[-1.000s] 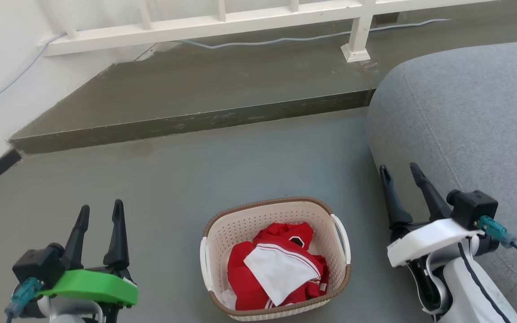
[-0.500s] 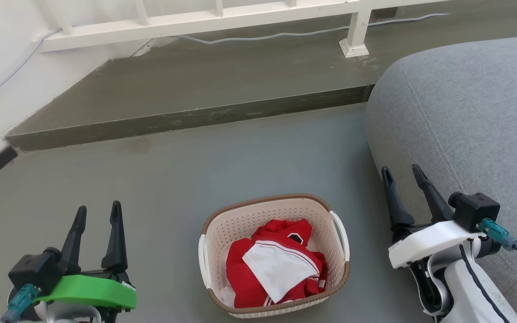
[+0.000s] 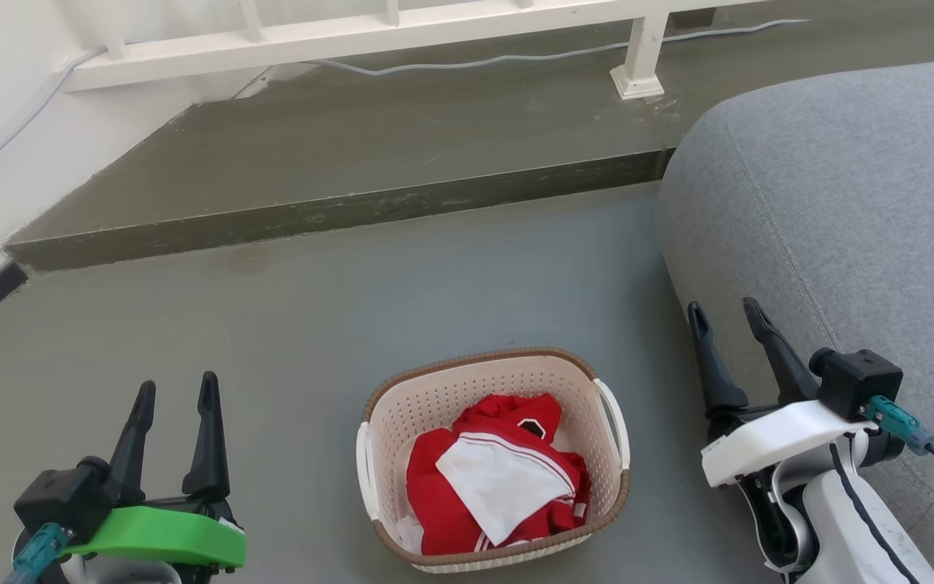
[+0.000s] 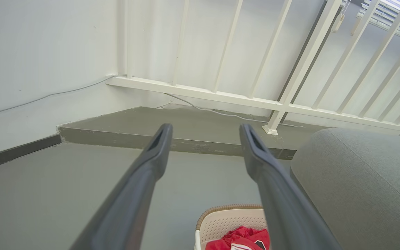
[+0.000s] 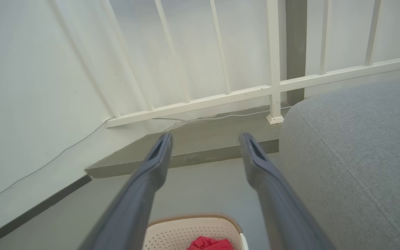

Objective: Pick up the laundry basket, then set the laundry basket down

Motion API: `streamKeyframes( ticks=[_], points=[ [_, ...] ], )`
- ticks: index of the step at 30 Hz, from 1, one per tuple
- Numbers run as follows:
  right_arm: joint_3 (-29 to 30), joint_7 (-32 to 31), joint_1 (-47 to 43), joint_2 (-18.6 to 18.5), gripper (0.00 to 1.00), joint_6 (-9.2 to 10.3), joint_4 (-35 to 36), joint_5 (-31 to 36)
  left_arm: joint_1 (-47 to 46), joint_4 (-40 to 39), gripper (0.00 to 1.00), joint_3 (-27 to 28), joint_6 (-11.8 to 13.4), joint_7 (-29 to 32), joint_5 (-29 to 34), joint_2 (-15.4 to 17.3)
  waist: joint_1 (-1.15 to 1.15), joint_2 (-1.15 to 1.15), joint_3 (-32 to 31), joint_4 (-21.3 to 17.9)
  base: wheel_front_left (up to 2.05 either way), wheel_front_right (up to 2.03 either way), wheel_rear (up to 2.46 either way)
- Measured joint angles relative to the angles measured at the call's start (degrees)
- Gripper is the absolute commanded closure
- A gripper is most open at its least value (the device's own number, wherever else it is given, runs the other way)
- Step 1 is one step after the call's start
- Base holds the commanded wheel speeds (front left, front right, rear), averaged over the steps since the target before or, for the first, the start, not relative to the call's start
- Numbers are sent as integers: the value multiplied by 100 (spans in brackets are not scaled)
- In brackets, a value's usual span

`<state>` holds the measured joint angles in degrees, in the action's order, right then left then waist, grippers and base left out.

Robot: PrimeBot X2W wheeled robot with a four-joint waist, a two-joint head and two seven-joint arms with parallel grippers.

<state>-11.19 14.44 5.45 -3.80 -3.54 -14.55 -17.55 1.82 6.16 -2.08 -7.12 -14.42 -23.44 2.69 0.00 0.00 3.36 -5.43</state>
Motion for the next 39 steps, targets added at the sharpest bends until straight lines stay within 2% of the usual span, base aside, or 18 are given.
streamKeyframes(
  ticks=[9, 10, 19, 32, 39],
  points=[
    [27, 0, -5, 8, 0, -9, 0, 15, 65, -54, 0, -35, 0, 0, -108, -2, 0, 0, 9, -33, 0, 0, 0],
    [21, -2, -12, 15, 100, -4, -43, 12, 66, -7, 100, -41, 1, 3, -121, -11, 0, 0, 10, -34, 0, 0, 0],
    [13, -20, -253, 53, 100, 1, -253, -164, 143, 236, 100, -135, 2, 25, -338, -79, 0, 0, 2, -20, 0, 0, 0],
    [213, -263, -253, 58, 100, -18, -203, -1337, 144, 237, 100, -108, 2, 236, -1324, -80, 0, 0, -47, 70, 0, 0, 0],
    [341, -392, -253, 62, 100, -48, -189, -1758, 143, 256, 100, -65, 4, 335, -1744, -79, 0, 0, -66, 105, 0, 0, 0]
  ],
)
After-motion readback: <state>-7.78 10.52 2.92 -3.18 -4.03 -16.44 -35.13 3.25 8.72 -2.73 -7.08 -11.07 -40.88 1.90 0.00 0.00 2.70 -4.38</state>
